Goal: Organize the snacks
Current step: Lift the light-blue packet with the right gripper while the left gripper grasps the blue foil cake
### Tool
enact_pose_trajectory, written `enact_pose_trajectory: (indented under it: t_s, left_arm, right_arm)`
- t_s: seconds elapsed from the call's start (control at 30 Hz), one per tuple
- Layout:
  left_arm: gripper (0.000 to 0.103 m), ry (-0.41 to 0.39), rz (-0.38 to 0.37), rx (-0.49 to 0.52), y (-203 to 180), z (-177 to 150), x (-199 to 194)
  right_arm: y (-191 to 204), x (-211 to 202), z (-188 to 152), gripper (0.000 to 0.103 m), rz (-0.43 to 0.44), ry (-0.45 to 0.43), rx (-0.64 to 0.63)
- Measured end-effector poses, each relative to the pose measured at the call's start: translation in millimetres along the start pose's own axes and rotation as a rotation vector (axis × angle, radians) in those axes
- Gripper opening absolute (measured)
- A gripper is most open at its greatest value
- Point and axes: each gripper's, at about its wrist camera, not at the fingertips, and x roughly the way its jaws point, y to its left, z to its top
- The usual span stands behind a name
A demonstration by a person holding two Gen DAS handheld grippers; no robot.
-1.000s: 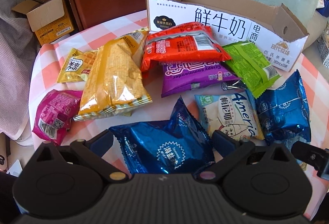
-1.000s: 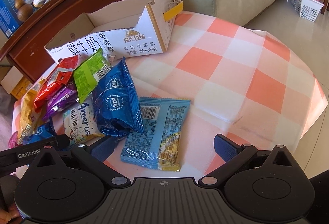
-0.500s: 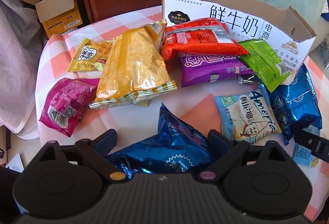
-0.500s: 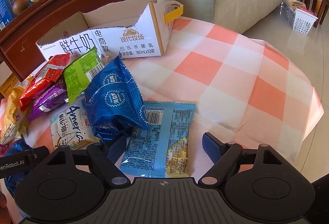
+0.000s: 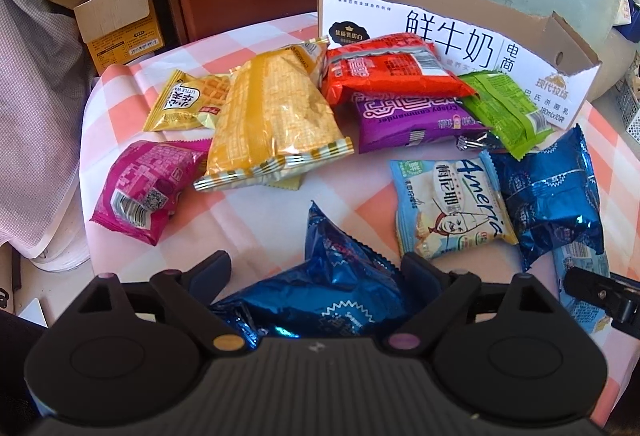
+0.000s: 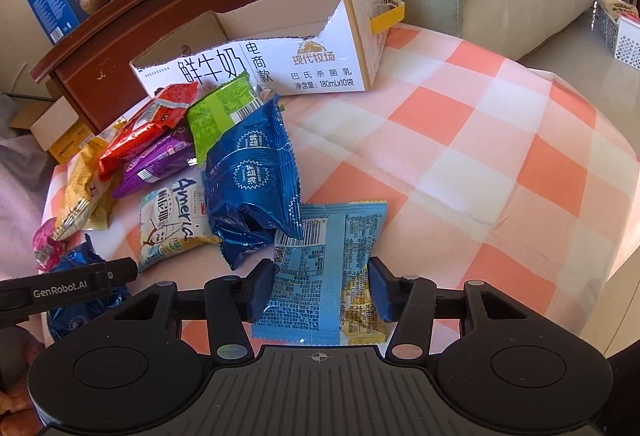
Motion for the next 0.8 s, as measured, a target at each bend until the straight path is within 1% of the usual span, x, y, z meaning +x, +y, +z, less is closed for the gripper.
enact_pose_trajectory:
  t_s: [0.27,0.5,0.8]
  left_arm:
    - [0.091,-0.024,0.045,0.028,2,-4,-9]
    - [0.091,-0.091,0.030,0.050,1,-5,-29]
    - [0.091,-0.162,0.017,0.122,-8,-9,-49]
  right_arm:
    - [8,-16,-11,0.049,0.061,0.000,-0.044]
    - [20,-33,-26,0.049,0.146,0.000,-0.093]
    - [39,-47,-31,0.049,0.243,-0.037,-0.171]
